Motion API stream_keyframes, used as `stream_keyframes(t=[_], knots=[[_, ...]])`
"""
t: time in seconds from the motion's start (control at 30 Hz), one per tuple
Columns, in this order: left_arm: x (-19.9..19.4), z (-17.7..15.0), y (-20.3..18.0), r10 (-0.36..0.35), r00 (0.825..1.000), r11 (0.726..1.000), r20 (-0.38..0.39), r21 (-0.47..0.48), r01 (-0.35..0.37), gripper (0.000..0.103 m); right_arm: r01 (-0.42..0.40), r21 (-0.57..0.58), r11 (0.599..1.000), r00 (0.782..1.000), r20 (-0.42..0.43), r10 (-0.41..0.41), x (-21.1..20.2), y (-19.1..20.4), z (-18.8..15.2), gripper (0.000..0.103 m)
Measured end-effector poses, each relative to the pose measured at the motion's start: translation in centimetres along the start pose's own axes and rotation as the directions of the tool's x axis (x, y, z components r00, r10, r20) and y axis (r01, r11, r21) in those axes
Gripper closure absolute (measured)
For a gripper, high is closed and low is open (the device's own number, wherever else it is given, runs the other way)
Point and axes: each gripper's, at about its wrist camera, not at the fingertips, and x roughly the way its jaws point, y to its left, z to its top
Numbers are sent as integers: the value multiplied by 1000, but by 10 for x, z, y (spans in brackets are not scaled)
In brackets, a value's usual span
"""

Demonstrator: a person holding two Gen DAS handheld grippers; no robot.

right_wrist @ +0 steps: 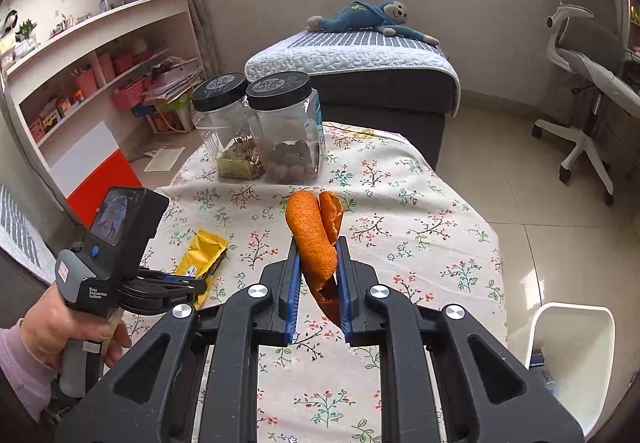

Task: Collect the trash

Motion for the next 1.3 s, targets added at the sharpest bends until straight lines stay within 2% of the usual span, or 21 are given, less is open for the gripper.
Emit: stream_keyframes(t=[0.13, 0.27, 0.37, 0.5, 0.57, 0.6, 0.67, 0.7, 0.73, 0.77, 0.8, 0.87, 0.97, 1.1, 1.17, 1.2, 1.23, 1.27, 1.3], knots=[[-17, 0, 3, -19, 998, 1000, 65, -18, 20, 100, -3, -3, 1000, 1000, 6, 3, -1, 2, 1, 88], [-48, 3, 6, -28, 986, 999, 165, -31, 34, 101, -5, 8, 1000, 1000, 22, 4, -3, 1, 2, 88], [-69, 12, -5, -25, 967, 999, 254, -27, 33, 101, -5, 16, 1000, 999, 38, 5, -7, 0, 4, 88], [-99, 19, -19, -31, 933, 999, 360, -18, 41, 101, -2, 18, 1000, 999, 54, 1, -11, 0, 4, 88], [-107, 21, -25, -31, 919, 999, 394, -7, 37, 101, -2, 21, 1000, 998, 56, 1, -12, -1, 5, 87], [-107, 22, -27, -43, 923, 999, 382, 9, 43, 101, -2, 24, 1000, 998, 57, 1, -12, -2, 5, 87], [-95, 25, -24, -42, 950, 999, 308, -13, 49, 99, -6, 32, 999, 998, 55, 4, -12, -4, 4, 87], [-86, 23, -15, -54, 960, 995, 276, -66, 74, 86, -8, 36, 999, 999, 54, 6, -12, -5, 4, 87], [-75, 22, -2, -72, 967, 986, 243, -127, 106, 46, -8, 38, 999, 999, 53, 6, -13, -6, 4, 87], [-62, 22, 8, -71, 974, 975, 216, -193, 114, 25, -7, 37, 999, 999, 53, 5, -13, -6, 4, 87], [-52, 21, 18, -63, 976, 960, 207, -254, 116, 15, -6, 35, 999, 999, 51, 4, -12, -6, 4, 87], [-32, 26, 28, -71, 984, 940, 161, -320, 120, 14, -1, 26, 1000, 999, 46, 0, -11, -6, 3, 87], [-4, 32, 24, -119, 988, 917, 97, -370, 146, 13, 1, 27, 1000, 999, 35, -2, -8, -9, 3, 87], [24, 37, 3, -59, 997, 933, 45, -352, 71, 13, 6, 35, 999, 1000, 17, -7, -4, -15, 2, 87], [29, 38, -4, -11, 998, 943, 64, -332, 32, 13, 12, 34, 999, 1000, 8, -12, -2, -18, 1, 87], [28, 39, -9, -2, 997, 950, 80, -311, 27, 17, 13, 34, 999, 1000, 5, -13, -1, -19, 1, 87], [28, 39, -13, -5, 996, 958, 89, -285, 30, 31, 13, 33, 999, 1000, 3, -13, 0, -19, 1, 87], [26, 40, -18, -1, 995, 966, 96, -256, 26, 40, 14, 32, 999, 1000, 1, -14, 1, -20, 2, 87], [24, 41, -21, -21, 994, 972, 105, -232, 45, 57, 14, 32, 999, 1000, 0, -14, 2, -20, 2, 86]])
